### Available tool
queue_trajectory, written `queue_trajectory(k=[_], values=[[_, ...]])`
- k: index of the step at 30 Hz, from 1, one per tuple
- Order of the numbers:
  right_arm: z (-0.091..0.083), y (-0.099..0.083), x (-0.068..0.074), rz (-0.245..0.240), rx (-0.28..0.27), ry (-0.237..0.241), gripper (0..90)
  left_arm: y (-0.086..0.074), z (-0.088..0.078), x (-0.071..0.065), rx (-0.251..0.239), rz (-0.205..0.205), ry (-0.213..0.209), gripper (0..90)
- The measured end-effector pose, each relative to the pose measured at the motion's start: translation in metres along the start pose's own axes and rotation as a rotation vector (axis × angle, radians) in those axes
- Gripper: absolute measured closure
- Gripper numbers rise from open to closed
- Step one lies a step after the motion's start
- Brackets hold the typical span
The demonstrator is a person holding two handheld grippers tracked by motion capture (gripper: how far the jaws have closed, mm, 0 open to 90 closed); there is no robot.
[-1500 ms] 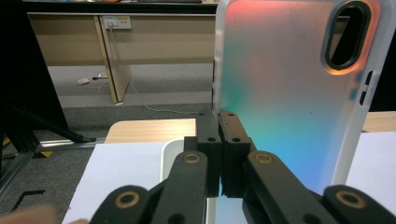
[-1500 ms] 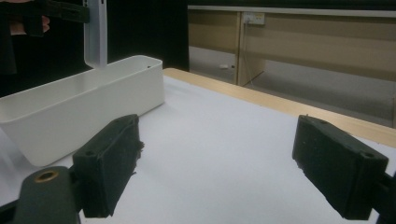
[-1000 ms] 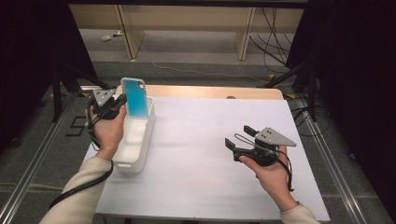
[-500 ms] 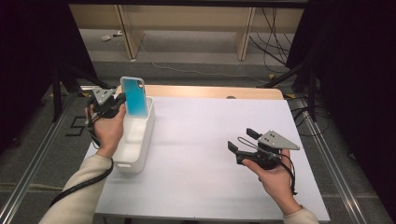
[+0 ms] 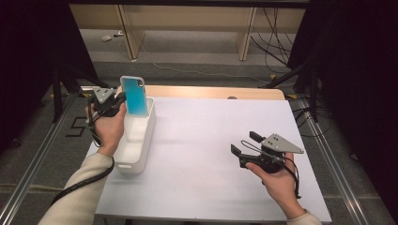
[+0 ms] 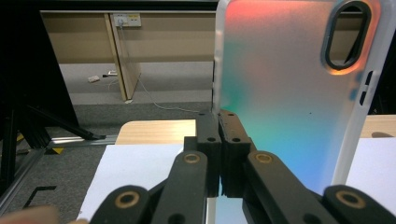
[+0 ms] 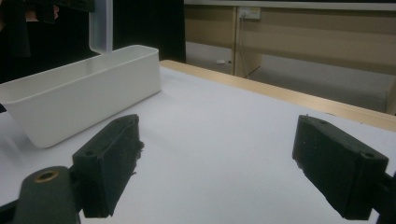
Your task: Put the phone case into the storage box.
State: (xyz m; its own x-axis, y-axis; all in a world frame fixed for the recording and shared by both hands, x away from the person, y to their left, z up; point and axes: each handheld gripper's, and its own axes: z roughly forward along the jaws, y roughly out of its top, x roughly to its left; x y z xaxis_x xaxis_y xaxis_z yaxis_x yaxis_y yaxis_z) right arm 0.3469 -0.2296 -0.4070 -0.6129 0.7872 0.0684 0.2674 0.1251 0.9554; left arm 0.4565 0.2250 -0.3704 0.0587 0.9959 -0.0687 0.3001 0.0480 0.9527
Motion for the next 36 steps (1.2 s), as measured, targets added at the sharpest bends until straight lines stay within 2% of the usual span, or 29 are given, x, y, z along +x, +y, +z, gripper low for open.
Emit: queue_trajectory(k=[7,9,13,14,17,22,29,32,36], values=[[-0.003,-0.001,-0.001,-0.006,-0.006,-0.012,16.4,0.001,0.004,0.002,0.002,0.003,0.011,88.1],[-0.004,-0.001,-0.001,0.004,-0.004,-0.002,16.4,0.001,0.005,0.002,0.003,0.001,0.012,88.1],[-0.005,-0.002,-0.001,-0.001,-0.010,-0.001,16.4,0.001,0.008,0.003,0.009,-0.004,0.016,88.1],[-0.005,-0.003,-0.002,-0.017,-0.011,-0.006,16.4,0.001,0.008,0.003,0.009,-0.006,0.019,88.1],[-0.006,-0.003,-0.001,-0.007,0.003,0.001,16.4,0.002,0.009,0.003,0.011,-0.002,0.016,88.1],[-0.008,-0.003,0.000,-0.019,0.004,0.000,16.4,0.003,0.012,0.001,0.010,-0.002,0.021,88.1],[-0.009,-0.005,0.001,-0.008,-0.025,0.009,16.4,0.004,0.015,0.002,0.012,0.001,0.028,88.1],[-0.011,-0.004,0.002,-0.013,-0.016,-0.009,16.4,0.005,0.017,0.002,0.013,0.005,0.028,88.1],[-0.013,-0.005,0.001,-0.016,-0.010,0.000,16.4,0.005,0.019,0.002,0.011,0.004,0.031,88.1]])
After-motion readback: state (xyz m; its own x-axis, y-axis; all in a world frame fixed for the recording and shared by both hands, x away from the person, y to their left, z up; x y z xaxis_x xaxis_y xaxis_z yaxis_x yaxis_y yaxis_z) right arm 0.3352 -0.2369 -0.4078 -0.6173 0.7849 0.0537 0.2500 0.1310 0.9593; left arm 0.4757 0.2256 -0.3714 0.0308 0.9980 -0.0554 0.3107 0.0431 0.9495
